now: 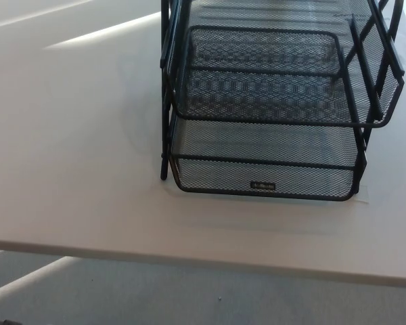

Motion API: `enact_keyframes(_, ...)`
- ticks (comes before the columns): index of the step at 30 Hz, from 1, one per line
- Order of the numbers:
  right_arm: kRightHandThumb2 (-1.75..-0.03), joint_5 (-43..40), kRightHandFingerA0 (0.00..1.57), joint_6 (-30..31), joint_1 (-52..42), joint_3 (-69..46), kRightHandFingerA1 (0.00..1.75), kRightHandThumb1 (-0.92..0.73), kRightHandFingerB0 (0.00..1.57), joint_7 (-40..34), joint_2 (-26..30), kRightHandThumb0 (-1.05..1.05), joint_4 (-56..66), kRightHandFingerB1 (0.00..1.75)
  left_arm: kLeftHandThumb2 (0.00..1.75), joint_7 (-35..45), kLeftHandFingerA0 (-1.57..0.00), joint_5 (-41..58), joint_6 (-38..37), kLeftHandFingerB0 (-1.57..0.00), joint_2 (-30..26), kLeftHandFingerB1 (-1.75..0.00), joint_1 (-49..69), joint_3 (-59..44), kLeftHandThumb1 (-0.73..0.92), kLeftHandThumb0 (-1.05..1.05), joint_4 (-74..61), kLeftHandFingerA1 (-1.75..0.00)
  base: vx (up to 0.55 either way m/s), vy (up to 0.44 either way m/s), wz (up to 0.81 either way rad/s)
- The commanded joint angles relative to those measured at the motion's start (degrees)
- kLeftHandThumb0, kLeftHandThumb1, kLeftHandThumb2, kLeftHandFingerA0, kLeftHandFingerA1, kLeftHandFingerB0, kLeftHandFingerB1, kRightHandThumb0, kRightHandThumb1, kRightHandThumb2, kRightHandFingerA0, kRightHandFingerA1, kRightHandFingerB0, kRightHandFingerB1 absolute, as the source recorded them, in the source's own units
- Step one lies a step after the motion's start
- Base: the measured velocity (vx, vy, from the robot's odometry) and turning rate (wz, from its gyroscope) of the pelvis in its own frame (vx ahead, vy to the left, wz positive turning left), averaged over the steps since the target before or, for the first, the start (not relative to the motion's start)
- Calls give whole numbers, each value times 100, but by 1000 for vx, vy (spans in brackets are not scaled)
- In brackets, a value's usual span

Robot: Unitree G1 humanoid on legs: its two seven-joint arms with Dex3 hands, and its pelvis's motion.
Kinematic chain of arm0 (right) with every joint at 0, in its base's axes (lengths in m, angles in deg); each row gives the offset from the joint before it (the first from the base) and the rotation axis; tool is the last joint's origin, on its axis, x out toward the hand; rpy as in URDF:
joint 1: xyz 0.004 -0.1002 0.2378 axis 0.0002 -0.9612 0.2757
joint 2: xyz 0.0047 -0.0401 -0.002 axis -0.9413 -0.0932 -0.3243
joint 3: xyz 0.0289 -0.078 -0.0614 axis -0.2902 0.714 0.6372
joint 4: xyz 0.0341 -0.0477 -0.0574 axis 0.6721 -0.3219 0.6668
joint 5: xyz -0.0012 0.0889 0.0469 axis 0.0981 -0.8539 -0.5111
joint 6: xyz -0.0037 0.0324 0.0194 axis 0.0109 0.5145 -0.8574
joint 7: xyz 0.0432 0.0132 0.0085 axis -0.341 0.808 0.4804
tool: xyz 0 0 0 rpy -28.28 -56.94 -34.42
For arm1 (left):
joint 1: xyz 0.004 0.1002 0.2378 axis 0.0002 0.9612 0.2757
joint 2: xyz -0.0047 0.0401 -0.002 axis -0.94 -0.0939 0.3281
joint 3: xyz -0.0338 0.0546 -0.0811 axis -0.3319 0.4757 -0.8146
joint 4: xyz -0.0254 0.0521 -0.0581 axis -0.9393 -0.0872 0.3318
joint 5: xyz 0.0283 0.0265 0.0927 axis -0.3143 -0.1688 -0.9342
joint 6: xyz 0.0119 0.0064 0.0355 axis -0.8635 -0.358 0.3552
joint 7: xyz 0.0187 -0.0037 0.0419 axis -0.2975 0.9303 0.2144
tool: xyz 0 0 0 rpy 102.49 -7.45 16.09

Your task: A balck drawer is kept on the middle of the table and the robot uses its right hand to push it back away from the robot

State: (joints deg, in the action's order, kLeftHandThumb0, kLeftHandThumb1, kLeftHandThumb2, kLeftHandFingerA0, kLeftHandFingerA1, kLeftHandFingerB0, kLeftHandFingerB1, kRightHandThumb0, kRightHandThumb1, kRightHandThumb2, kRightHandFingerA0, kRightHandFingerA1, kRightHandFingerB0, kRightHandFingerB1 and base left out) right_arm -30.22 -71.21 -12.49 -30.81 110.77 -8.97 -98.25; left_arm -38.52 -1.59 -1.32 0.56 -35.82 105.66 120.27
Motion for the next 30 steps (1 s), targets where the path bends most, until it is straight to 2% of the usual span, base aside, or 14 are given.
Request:
enact_keyframes(1, -63, 827, 50, -136, 677, 302, 42, -75, 36, -992, -341, -46, -1349, 35, 62, -54, -53, -95, -95, -35, -123, -34, 40, -1, 74, -55, 51, -40, 0, 0, 0)
enact_keyframes(4, -63, 1111, 49, -229, 1104, 569, 43, -78, 38, -1447, -659, -47, -2363, 36, 62, 6, -52, -17, -59, -35, -111, -34, 71, -56, 74, -54, 30, -40, 0, 0, 0)
enact_keyframes(7, -63, 1176, 50, -195, 1283, 645, 44, -78, 40, -1714, -822, -46, -2768, 37, 62, 16, -53, -45, -68, -35, -122, -34, 43, -29, 74, -55, 20, -40, 0, 0, 0)
enact_keyframes(10, -64, 1139, 53, 18, 1464, 615, 45, -78, 39, -2028, -1071, -47, -3210, 37, 62, 22, -51, -11, -19, -34, -83, -33, 30, -57, 73, -54, 61, -40, 0, 0, 0)
enact_keyframes(12, -63, 982, 49, 309, 1484, 464, 44, -77, 36, -2294, -1342, -47, -3552, 36, 62, 6, -50, -29, 17, -32, -75, -33, 34, -42, 70, -57, 58, -40, 0, 0, 0)
enact_keyframes(16, -63, 1081, 51, 370, 1541, 525, 44, -77, 41, -2473, -1490, -44, -3877, 39, 62, -20, -53, -59, 42, -34, -81, -33, 29, -18, 73, -55, 38, -39, 0, 0, 0)
enact_keyframes(17, -63, 1124, 55, 361, 1511, 546, 44, -75, 42, -2599, -1517, -48, -3952, 38, 89, -10, -47, -44, 17, -29, -107, -46, 58, -34, 61, -60, 45, -53, 0, 0, 0)
enact_keyframes(18, -62, 1084, 53, 376, 1510, 488, 43, -74, 39, -2687, -1542, -46, -4082, 36, 62, -5, -53, -35, -23, -35, -129, -34, 82, -43, 73, -55, 51, -40, 0, 0, 0)
enact_keyframes(21, -62, 1013, 50, 342, 1558, 411, 43, -76, 37, -2707, -1567, -47, -4356, 36, 62, -11, -52, -9, -91, -35, -142, -34, 140, -66, 73, -54, 52, -40, 0, 0, 0)
enact_keyframes(22, -63, 1065, 56, 247, 1567, 470, 44, -76, 42, -2671, -1553, -48, -4460, 37, 62, -19, -50, 5, -117, -34, -141, -34, 173, -79, 70, -55, 47, -40, 0, 0, 0)
enact_keyframes(25, -64, 1148, 55, 108, 1606, 557, 44, -72, 40, -2621, -1558, -52, -4671, 37, 62, 17, -52, 66, -80, -33, -124, -33, 220, -139, 73, -53, 14, -40, 0, 0, 0)
enact_keyframes(26, -63, 1119, 52, 92, 1624, 520, 43, -74, 39, -2640, -1580, -49, -4740, 35, 62, 5, -53, 60, -82, -33, -113, -33, 220, -150, 73, -53, 22, -41, 0, 0, 0)
enact_keyframes(30, -61, 1066, 55, 58, 1671, 397, 42, -78, 43, -2642, -1655, -49, -4984, 36, 61, 62, -51, 90, -32, -31, -71, -33, 205, -243, 69, -54, 33, -41, 0, 0, 0)
